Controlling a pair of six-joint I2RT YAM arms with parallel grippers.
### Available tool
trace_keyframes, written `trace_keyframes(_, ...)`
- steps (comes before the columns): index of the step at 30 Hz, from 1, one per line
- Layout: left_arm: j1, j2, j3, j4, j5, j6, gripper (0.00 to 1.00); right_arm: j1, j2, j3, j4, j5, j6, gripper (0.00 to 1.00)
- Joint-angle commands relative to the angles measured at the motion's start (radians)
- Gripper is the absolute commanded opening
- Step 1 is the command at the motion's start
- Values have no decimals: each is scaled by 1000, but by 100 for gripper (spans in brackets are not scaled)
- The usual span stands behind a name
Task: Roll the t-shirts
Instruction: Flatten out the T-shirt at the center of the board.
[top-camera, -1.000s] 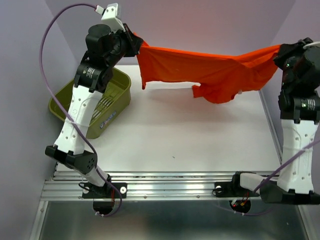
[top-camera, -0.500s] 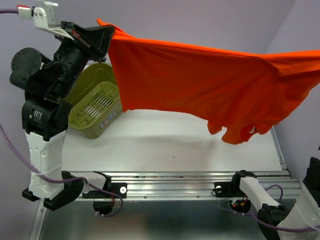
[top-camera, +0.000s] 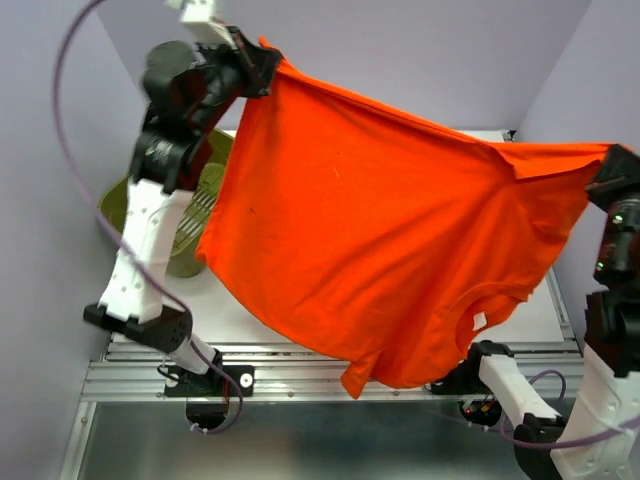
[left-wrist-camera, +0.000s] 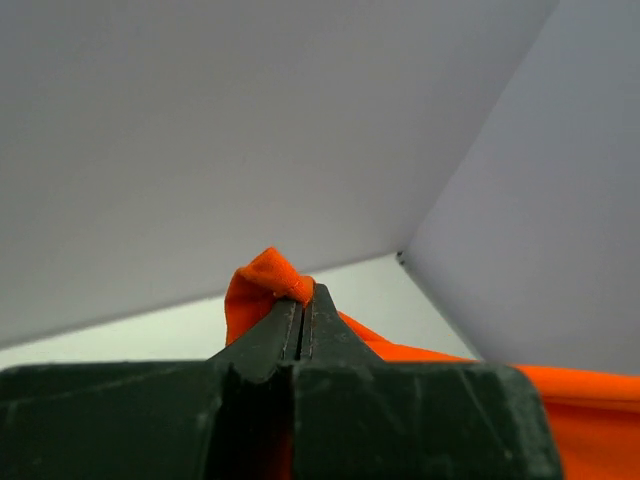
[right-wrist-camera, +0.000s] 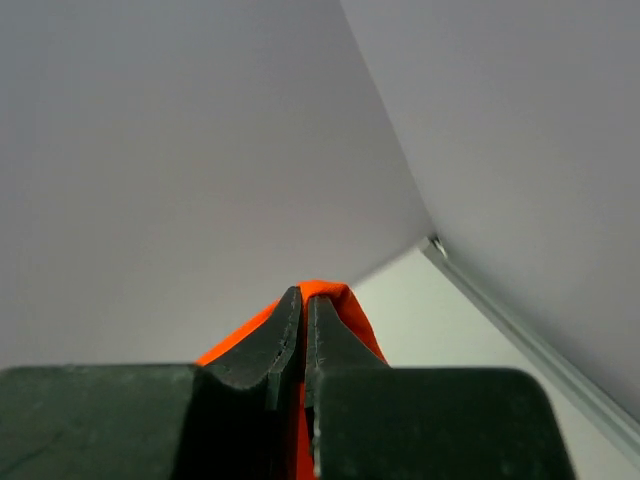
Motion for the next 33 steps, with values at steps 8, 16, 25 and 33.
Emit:
trace_keyframes(8, 3, 508, -20, 102, 99, 52, 0, -5, 160, -586, -20, 33, 134, 1)
trace_keyframes(16, 4, 964, 375, 121, 101, 95, 0, -5, 545, -621, 84, 148, 179, 1)
trace_keyframes(25, 6, 1075, 336, 305, 78, 78, 0, -16, 780, -549, 138, 174, 207, 1)
trace_keyframes(33, 1, 1104, 338, 393, 64, 74, 0, -70, 861, -517, 201, 151, 242, 1)
